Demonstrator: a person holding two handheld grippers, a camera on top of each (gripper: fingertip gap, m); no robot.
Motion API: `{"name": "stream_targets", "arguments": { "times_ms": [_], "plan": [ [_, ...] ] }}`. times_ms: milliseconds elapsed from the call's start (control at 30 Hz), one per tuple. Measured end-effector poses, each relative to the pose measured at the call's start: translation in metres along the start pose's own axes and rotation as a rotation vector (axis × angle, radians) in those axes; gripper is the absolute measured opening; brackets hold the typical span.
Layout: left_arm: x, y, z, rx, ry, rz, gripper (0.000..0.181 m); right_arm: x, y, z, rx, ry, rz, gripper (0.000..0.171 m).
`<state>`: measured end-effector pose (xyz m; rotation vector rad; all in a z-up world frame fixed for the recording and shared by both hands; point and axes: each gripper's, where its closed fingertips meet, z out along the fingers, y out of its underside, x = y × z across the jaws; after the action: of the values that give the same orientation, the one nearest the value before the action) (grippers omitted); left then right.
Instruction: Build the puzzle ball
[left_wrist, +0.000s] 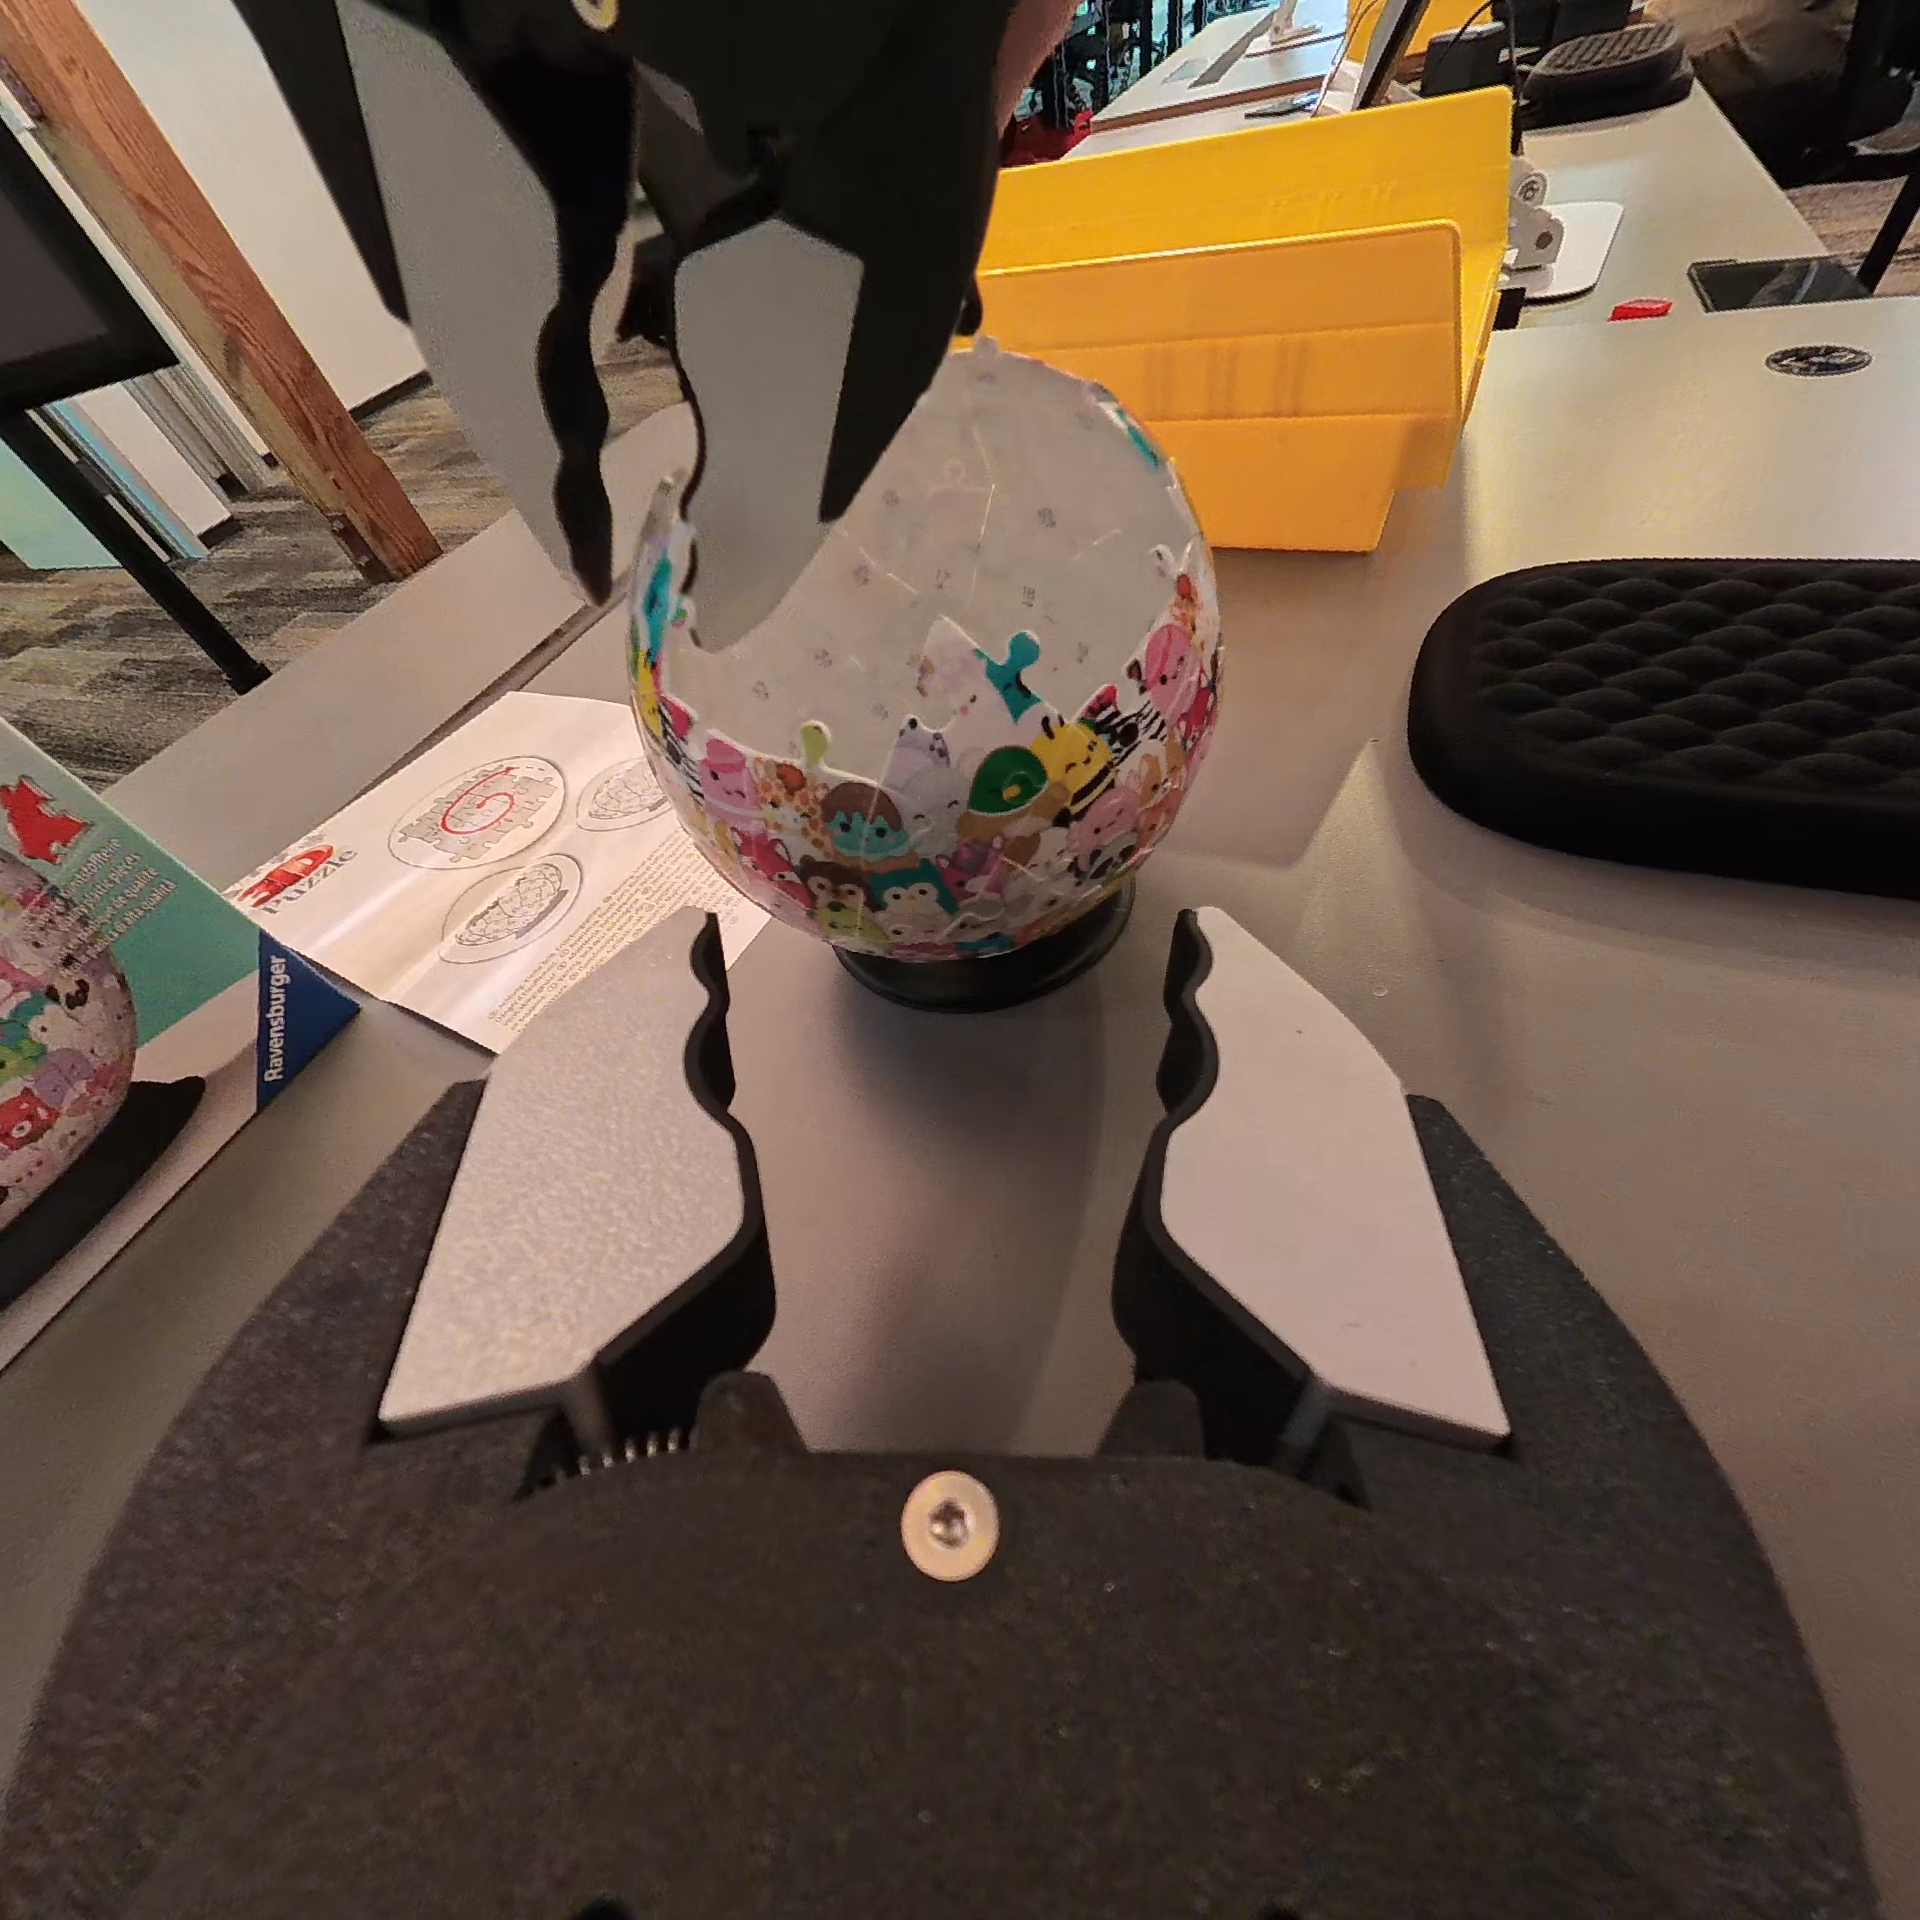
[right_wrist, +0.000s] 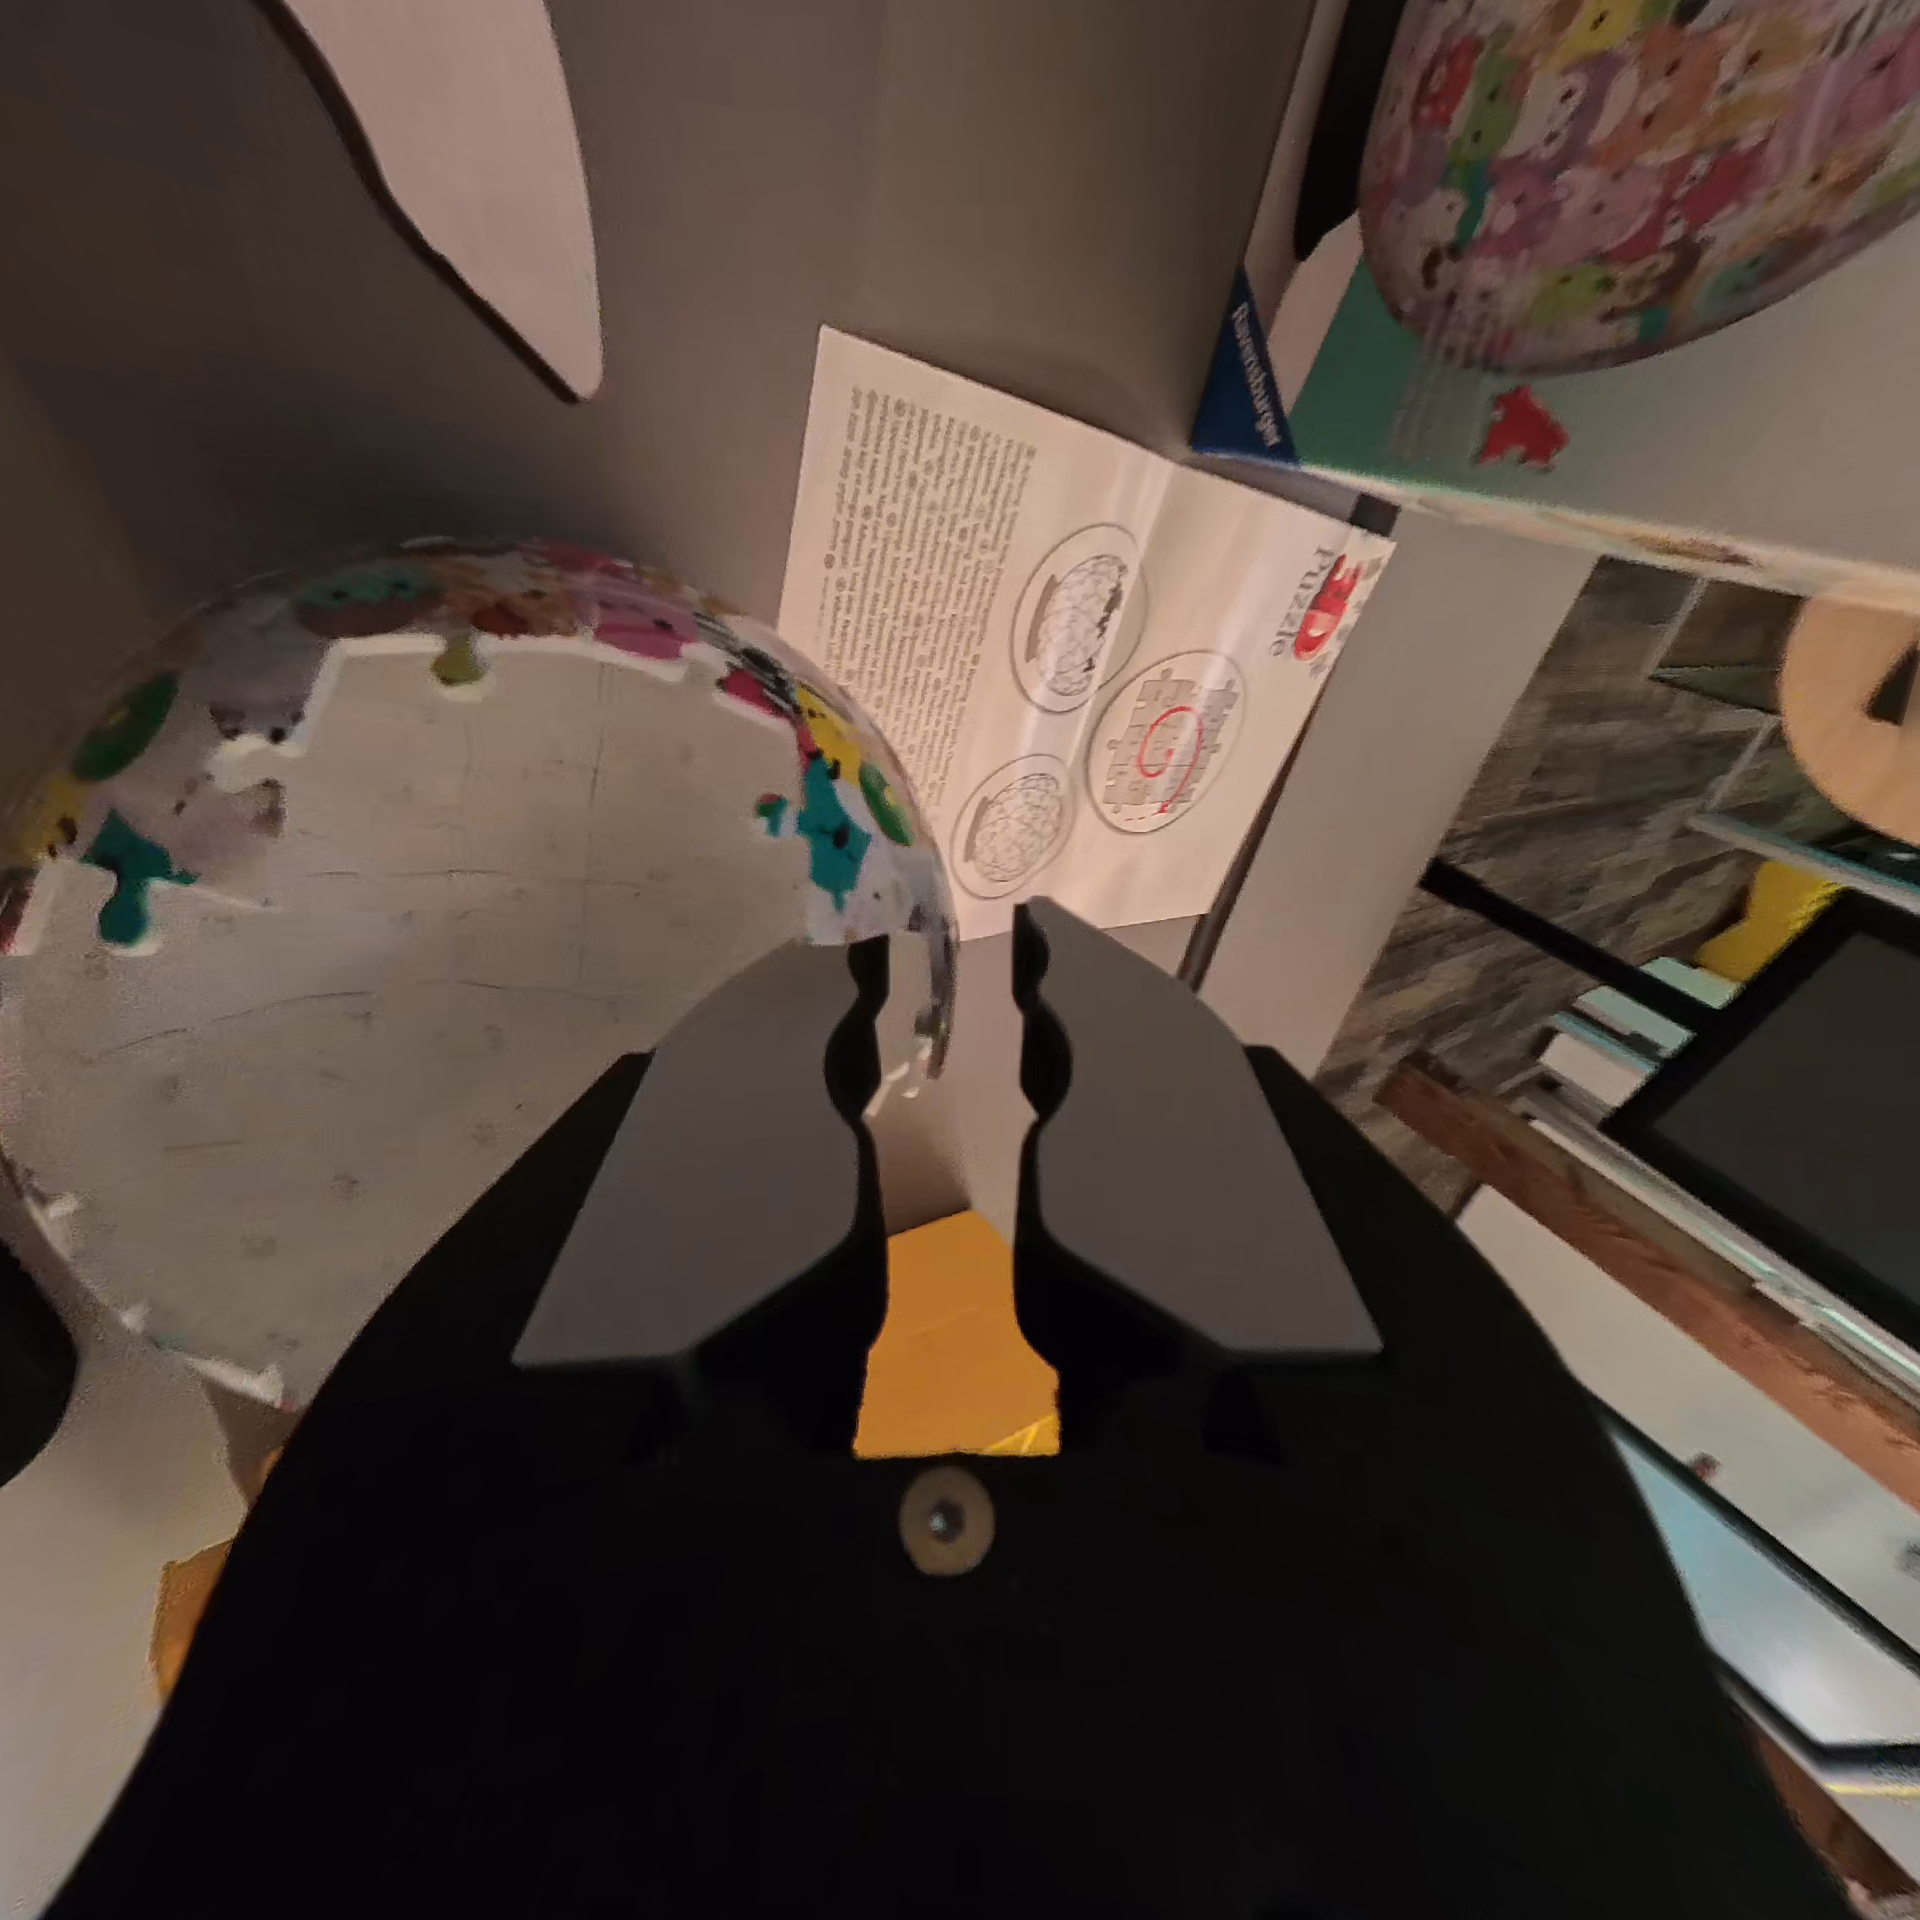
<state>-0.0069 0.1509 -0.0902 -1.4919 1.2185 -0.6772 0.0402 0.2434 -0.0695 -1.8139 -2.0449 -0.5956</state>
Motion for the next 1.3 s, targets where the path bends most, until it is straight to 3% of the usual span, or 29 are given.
{"name": "stream_targets", "arguments": {
  "times_ms": [167,567,600,667,700,833,1000,1300],
  "plan": [
    [0.001,0.0,0.0,-0.003,-0.001,0.009,0.081,0.0,-0.001,-0.002,-0.03,0.011,-0.026,0.005],
    [0.0,0.0,0.0,-0.001,-0.002,0.006,0.081,-0.002,0.0,-0.003,-0.022,-0.014,-0.014,0.005],
    [0.0,0.0,0.0,-0.001,-0.002,0.005,0.081,-0.002,0.001,-0.003,-0.021,-0.027,0.003,0.006],
    [0.0,0.0,0.0,0.001,-0.001,0.001,0.081,0.003,0.005,-0.005,-0.033,-0.029,0.05,0.03],
    [0.0,0.0,0.0,0.001,-0.001,-0.001,0.081,0.003,0.01,-0.006,-0.047,-0.052,0.072,0.033],
    [0.0,0.0,0.0,-0.002,0.0,0.004,0.081,0.0,0.012,-0.006,-0.007,-0.133,0.136,0.033],
    [0.0,0.0,0.0,0.0,0.0,0.001,0.081,-0.005,0.019,0.009,-0.082,-0.146,0.107,0.032],
    [0.0,0.0,0.0,0.002,0.002,-0.003,0.081,-0.009,0.02,0.021,-0.124,-0.149,0.08,0.009]
  ]
}}
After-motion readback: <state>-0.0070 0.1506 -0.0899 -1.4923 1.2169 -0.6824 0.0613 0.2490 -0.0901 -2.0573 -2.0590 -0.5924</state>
